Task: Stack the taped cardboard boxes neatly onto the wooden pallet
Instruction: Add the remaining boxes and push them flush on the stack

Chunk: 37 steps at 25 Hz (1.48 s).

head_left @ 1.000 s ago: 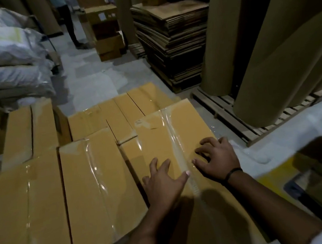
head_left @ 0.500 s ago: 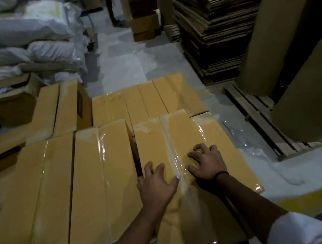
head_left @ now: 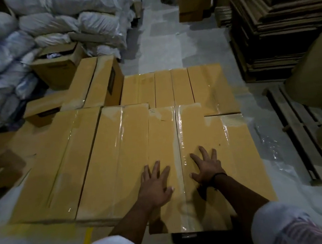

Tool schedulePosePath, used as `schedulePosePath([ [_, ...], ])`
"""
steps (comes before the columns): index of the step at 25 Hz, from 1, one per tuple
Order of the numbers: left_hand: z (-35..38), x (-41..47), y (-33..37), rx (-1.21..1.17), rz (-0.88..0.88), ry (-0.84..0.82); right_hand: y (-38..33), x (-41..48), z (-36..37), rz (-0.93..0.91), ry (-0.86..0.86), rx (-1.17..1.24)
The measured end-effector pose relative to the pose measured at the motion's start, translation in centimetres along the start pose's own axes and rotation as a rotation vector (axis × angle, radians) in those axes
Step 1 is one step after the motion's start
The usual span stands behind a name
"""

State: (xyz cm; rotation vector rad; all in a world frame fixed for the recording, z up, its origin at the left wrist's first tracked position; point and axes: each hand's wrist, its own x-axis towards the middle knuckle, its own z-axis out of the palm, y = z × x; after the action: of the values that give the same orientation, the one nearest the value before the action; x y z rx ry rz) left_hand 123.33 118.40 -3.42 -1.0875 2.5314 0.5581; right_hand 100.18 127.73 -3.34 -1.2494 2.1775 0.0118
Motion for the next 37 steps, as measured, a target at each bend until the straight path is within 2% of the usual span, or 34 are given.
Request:
schedulePosePath([
  [8,1.1,-3.5,-0.2,0.045,0.031,0.003,-1.4,-3.9,2.8,-0.006,-0.002,-0.131],
  [15,2.2,-6.5,-2.1,0.129,0.160,-0.130,-2.5,-8.8,6.1,0.039,0.020,-0.163],
  [20,2.8,-7.5,-3.1,0.192,0.218,-0.140,-2.2,-11.6,8.7,0.027,0.047,-0.238],
  [29,0.7,-8.1,-1.7,0.195,0.163,-0.236,-0.1,-13.4,7.4,-0.117,-0.101,-0.307],
  [37,0.5,-8.2,-1.5,0.175,0.135,-0.244,1.0,-13.4,6.9,-0.204,-0.095,-0.367],
])
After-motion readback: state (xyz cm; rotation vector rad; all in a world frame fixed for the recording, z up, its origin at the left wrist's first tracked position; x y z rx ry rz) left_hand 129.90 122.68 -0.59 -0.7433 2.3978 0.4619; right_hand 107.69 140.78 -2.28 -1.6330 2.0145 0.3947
